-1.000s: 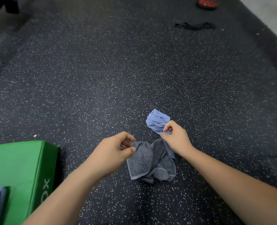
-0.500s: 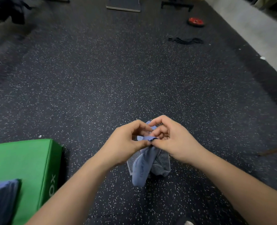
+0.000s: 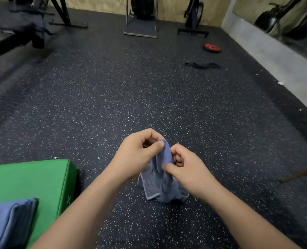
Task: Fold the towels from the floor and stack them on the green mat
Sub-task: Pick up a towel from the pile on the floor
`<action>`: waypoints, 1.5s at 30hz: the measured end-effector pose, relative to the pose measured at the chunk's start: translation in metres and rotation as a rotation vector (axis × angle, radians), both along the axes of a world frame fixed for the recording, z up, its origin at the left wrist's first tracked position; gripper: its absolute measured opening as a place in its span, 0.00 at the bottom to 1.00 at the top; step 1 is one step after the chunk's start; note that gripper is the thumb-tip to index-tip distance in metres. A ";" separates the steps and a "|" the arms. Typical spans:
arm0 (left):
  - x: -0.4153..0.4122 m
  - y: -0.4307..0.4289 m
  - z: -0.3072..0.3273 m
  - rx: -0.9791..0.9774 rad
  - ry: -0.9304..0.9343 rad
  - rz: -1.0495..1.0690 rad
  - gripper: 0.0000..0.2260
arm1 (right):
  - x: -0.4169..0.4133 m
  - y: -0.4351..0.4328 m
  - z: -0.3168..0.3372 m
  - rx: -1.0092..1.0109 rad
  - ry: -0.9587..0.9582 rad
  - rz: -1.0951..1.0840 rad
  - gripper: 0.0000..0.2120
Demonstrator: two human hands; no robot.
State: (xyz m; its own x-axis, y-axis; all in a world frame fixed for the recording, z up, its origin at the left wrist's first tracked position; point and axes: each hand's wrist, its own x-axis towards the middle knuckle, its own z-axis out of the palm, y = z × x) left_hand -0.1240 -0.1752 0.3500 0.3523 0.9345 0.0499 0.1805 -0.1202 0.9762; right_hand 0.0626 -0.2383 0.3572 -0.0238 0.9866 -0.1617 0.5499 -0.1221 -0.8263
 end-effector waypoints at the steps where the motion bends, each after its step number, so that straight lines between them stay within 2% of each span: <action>1: -0.005 -0.001 0.005 -0.001 -0.039 0.023 0.05 | -0.002 -0.004 0.002 0.008 -0.013 0.000 0.06; 6: -0.032 -0.006 0.024 0.017 -0.206 0.167 0.04 | -0.001 -0.022 0.020 0.028 -0.053 -0.018 0.06; 10: -0.058 -0.006 0.036 0.062 -0.269 0.278 0.03 | 0.004 -0.036 0.028 0.049 -0.161 -0.062 0.06; 14: -0.069 -0.009 0.041 0.085 -0.243 0.297 0.04 | -0.019 -0.049 0.024 0.058 -0.289 -0.043 0.09; 19: -0.088 -0.006 0.051 0.131 -0.285 0.402 0.03 | -0.035 -0.041 0.034 0.042 -0.233 0.023 0.08; 26: -0.098 -0.001 0.053 0.166 -0.303 0.487 0.02 | -0.007 -0.029 0.037 0.132 -0.308 0.045 0.03; 30: -0.094 0.001 0.057 0.207 -0.298 0.504 0.03 | 0.024 -0.023 0.044 0.119 -0.291 -0.023 0.09; 35: -0.080 -0.003 0.067 0.210 -0.284 0.570 0.06 | 0.040 -0.018 0.048 0.134 -0.383 -0.116 0.08; 40: -0.064 -0.004 0.074 0.226 -0.324 0.679 0.04 | 0.039 -0.023 0.053 0.151 -0.184 -0.209 0.15; 43: -0.051 -0.001 0.078 0.212 -0.349 0.705 0.06 | 0.043 -0.024 0.059 0.222 0.028 -0.271 0.15; 45: -0.038 0.000 0.077 0.195 -0.334 0.692 0.06 | 0.043 -0.027 0.067 0.185 0.224 -0.230 0.18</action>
State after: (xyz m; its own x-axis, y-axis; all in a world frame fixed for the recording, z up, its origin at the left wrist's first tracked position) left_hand -0.1623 -0.1751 0.4267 -0.3678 0.8995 0.2361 -0.0218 -0.2621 0.9648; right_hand 0.1053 -0.2656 0.4247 0.1877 0.9822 0.0036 0.3281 -0.0593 -0.9428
